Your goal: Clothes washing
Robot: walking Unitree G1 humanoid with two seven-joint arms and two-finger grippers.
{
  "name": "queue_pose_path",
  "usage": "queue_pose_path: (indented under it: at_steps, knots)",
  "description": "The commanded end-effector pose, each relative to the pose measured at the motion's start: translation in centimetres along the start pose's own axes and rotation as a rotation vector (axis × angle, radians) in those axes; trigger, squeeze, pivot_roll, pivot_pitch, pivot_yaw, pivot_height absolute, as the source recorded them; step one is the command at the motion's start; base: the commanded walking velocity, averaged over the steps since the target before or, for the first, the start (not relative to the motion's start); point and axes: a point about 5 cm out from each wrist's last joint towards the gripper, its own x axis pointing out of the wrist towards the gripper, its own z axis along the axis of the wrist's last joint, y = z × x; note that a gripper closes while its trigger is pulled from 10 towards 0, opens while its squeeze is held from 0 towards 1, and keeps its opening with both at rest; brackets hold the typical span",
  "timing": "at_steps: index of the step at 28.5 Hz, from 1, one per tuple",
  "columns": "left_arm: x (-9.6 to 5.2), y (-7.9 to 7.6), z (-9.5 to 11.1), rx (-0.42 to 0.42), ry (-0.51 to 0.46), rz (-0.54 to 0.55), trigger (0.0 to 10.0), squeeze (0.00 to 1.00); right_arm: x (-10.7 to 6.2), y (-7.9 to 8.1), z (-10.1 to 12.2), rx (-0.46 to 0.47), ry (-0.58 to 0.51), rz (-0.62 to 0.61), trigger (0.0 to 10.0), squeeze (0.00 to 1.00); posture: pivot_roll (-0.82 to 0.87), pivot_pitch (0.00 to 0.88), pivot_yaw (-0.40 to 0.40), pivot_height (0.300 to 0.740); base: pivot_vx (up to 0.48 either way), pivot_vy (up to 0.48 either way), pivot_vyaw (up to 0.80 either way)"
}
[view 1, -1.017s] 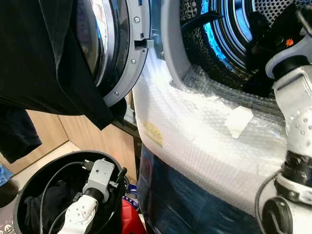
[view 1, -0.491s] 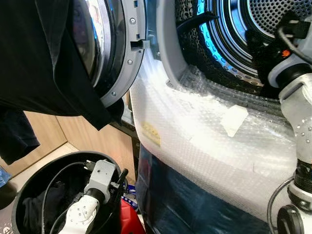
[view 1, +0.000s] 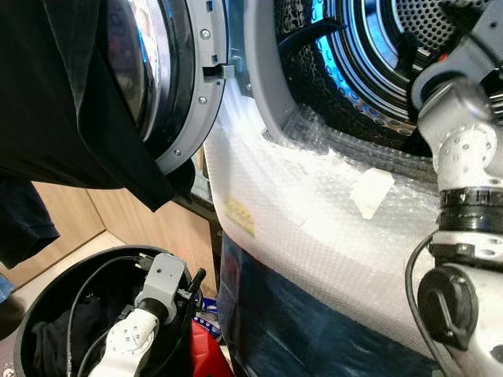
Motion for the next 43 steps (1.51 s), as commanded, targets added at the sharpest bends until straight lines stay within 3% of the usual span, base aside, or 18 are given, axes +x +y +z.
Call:
queue_pose_path:
  at_steps: [1,6,8,10,13,14,16,19,23,29,31,33,38,43]
  knots:
    - [-0.3,0.4,-0.3,0.005,0.024,0.016,10.0,0.0,0.0,1.2,0.6,0.019,-0.008,0.041,10.0,0.0,0.22,0.0,0.019,0.74,0.0,0.0,0.0]
    - [-0.5,0.0,-0.7,0.001,0.04,-0.003,10.0,0.0,-0.3,2.3,2.5,0.006,-0.045,0.063,10.0,0.0,0.2,0.0,0.019,0.74,0.0,0.0,0.0]
    - [-0.4,-0.3,-0.7,0.001,0.046,-0.01,10.0,0.0,-0.5,2.4,3.5,-0.04,-0.068,0.059,10.0,0.0,0.19,0.0,0.019,0.74,0.0,0.0,0.0]
    - [-0.4,-0.3,-0.7,0.001,0.049,-0.012,10.0,0.0,-0.7,2.2,3.9,-0.086,-0.077,0.057,10.0,0.0,0.18,0.0,0.018,0.74,0.0,0.0,0.0]
    - [-0.6,-0.5,-0.9,-0.011,0.059,-0.006,10.0,0.0,-1.1,0.5,5.1,-0.137,-0.089,0.003,10.0,0.0,0.17,0.0,0.011,0.74,0.0,0.0,0.0]
    - [-0.6,-0.5,-1.0,-0.013,0.063,-0.005,10.0,0.0,-1.4,0.4,5.1,-0.194,-0.097,0.029,10.0,0.0,0.17,0.0,0.008,0.74,0.0,0.0,0.0]
    - [-0.9,-0.6,-1.3,-0.023,0.077,-0.009,10.0,0.0,-2.2,0.0,4.7,-0.25,-0.072,0.053,10.0,0.0,0.17,0.0,0.012,0.74,0.0,0.0,0.0]
    - [-1.0,-0.5,-1.3,-0.022,0.077,-0.01,10.0,0.0,-2.3,-0.2,4.5,-0.255,-0.062,0.048,10.0,0.0,0.17,0.0,0.012,0.74,0.0,0.0,0.0]
    - [-0.9,0.0,-1.3,-0.017,0.079,0.016,10.0,0.0,-3.2,-2.4,3.1,-0.308,0.037,0.045,10.0,0.0,0.16,0.0,0.008,0.74,0.0,0.0,0.0]
    - [-1.0,0.1,-1.4,-0.014,0.082,0.011,10.0,0.0,-3.8,-2.9,1.8,-0.331,0.098,0.063,10.0,0.0,0.15,0.0,0.015,0.74,0.0,0.0,0.0]
    - [-1.0,0.1,-1.5,-0.012,0.085,0.005,10.0,0.0,-4.1,-2.8,1.3,-0.339,0.117,0.082,10.0,0.0,0.15,0.0,0.016,0.74,0.0,0.0,0.0]
    - [-1.0,-0.2,-1.6,-0.008,0.089,-0.018,10.0,0.0,-5.5,-1.1,0.5,-0.317,0.159,0.222,10.0,0.0,0.13,0.0,0.019,0.74,0.0,0.0,0.0]
    - [-0.6,-0.7,-1.4,-0.004,0.086,-0.041,10.0,0.0,-6.9,0.8,-0.2,-0.316,0.194,0.358,10.0,0.0,0.12,0.0,0.012,0.74,0.0,0.0,0.0]
    - [-0.4,-0.8,-1.2,-0.009,0.082,-0.038,10.0,0.0,-8.1,1.5,-1.4,-0.31,0.258,0.431,10.0,0.0,0.13,0.0,0.001,0.74,0.0,0.0,0.0]
